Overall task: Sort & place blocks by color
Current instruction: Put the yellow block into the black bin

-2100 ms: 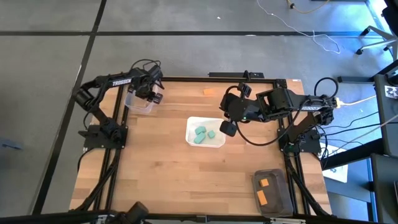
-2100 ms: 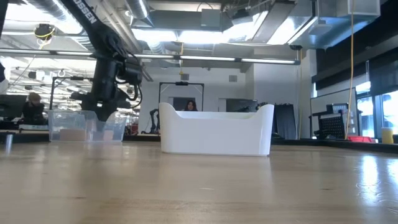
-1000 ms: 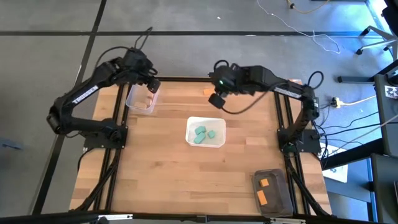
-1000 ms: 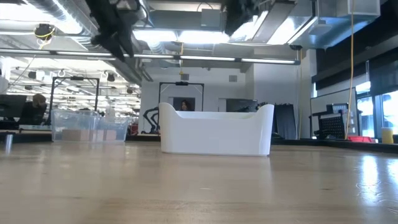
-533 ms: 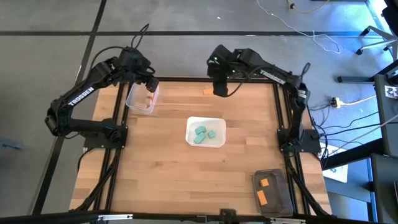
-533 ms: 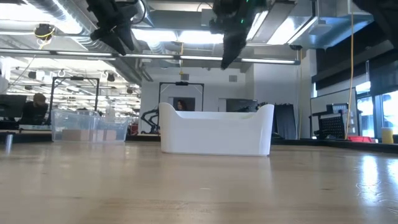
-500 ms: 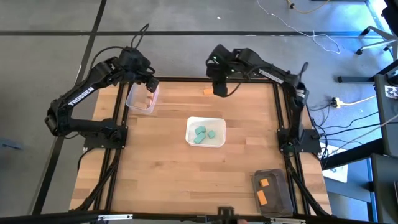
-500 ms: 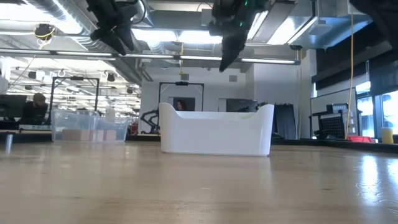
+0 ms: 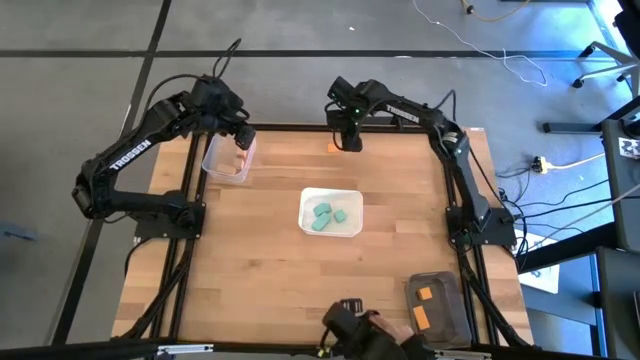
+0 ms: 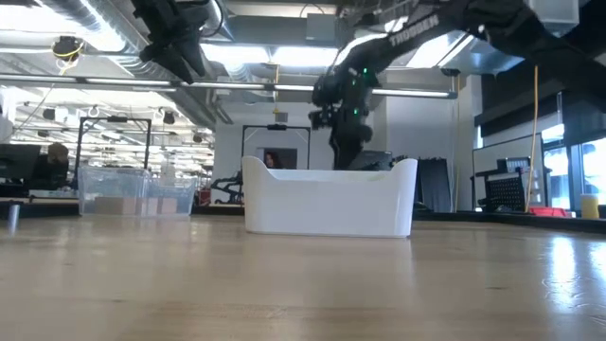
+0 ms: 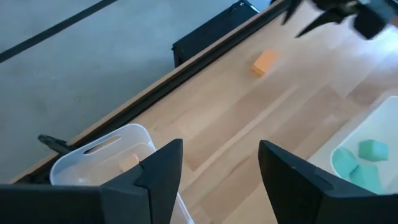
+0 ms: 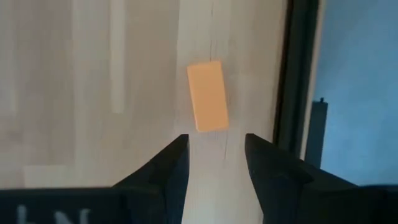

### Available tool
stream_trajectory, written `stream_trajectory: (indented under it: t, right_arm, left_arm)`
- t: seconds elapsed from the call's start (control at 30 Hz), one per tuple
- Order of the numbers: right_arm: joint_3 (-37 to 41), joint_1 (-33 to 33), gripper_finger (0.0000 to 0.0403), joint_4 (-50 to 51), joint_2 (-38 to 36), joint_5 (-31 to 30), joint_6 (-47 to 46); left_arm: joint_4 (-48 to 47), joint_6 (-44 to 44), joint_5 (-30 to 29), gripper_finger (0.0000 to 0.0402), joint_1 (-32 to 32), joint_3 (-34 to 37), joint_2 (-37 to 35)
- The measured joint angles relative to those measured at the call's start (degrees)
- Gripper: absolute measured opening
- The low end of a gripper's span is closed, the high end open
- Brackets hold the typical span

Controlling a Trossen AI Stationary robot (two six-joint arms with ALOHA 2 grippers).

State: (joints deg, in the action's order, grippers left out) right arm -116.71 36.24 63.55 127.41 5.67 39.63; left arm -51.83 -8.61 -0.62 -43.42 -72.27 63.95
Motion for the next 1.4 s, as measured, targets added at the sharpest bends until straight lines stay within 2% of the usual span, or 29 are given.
stream_trajectory:
  t: [0.13,0.37,0.87,1.4]
  right_arm:
    - [0.0,0.8,0.0157,0.0,2.4,0.7,3.1]
    - [0.0,1.1,0.0157,-1.0,5.1,6.0,7.6]
    - [0.0,2.7,0.0157,-4.2,10.2,4.9,10.4]
    - [-0.1,3.4,0.0157,-6.6,11.2,4.5,13.2]
  left_arm:
    - [0.0,-0.1,0.3,0.0202,0.0,0.0,0.1]
    - [0.0,-0.3,0.3,0.0202,-0.1,0.0,0.1]
    - [0.0,-1.9,0.3,0.0202,-0.1,0.0,0.1]
    - [0.0,-1.9,0.3,0.0202,-0.1,0.0,0.1]
